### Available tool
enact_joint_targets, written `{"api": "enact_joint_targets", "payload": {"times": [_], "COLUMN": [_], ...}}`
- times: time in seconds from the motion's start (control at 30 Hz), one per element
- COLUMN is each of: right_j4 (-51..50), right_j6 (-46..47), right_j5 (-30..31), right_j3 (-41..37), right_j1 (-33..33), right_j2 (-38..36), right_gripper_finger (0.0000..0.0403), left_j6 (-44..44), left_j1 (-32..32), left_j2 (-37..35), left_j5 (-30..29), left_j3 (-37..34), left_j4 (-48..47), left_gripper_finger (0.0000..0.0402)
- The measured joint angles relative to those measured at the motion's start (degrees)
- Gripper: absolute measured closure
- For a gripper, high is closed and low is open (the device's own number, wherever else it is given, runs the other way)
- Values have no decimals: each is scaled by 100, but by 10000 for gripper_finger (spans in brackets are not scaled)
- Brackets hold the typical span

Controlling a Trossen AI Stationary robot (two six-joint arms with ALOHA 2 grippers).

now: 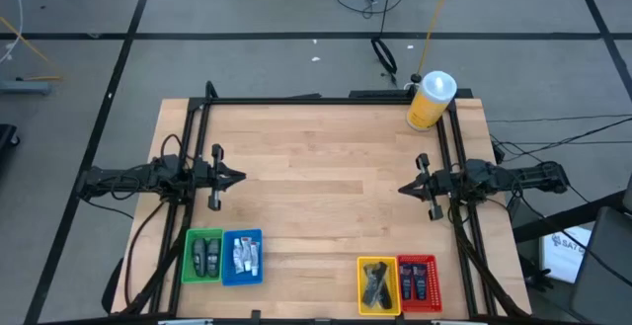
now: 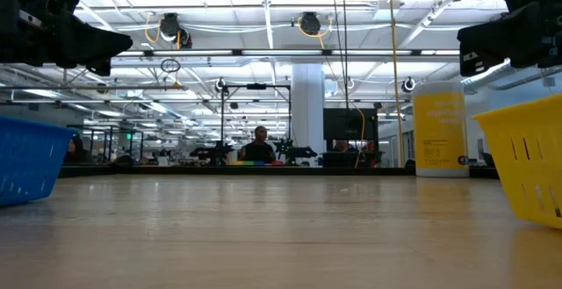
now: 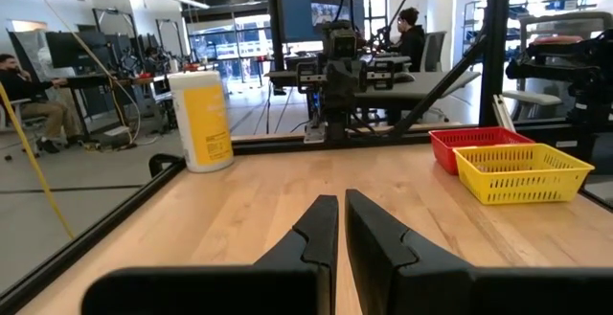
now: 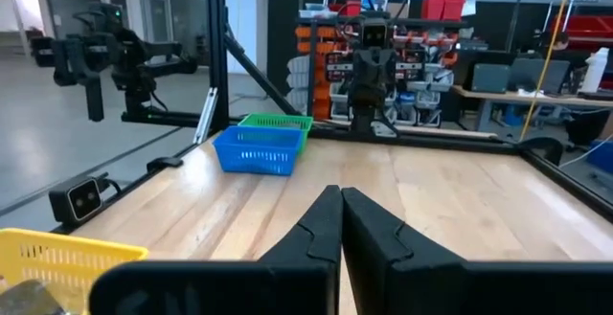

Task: Pick & Place Travel size toiletries
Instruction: Return to Home Position

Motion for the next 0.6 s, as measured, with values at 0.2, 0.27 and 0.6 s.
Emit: {"api": "enact_joint_targets", "payload": {"times": [0.2, 0.27, 0.6], "right_j4": [217, 313, 380], "right_j6": [-18, -20, -18], "right_j5": [-24, -24, -22], "right_j3": [0, 0, 0], "right_j1": [4, 7, 7], "right_j2": [64, 96, 94], "right_gripper_finger": [403, 403, 403], "left_j6": [0, 0, 0], "left_j1": [0, 0, 0], "left_j2": [0, 0, 0], "left_j5": [-1, 0, -2], "left_j3": [0, 0, 0], "left_j4": [0, -1, 2], "left_gripper_finger": [376, 376, 376]}}
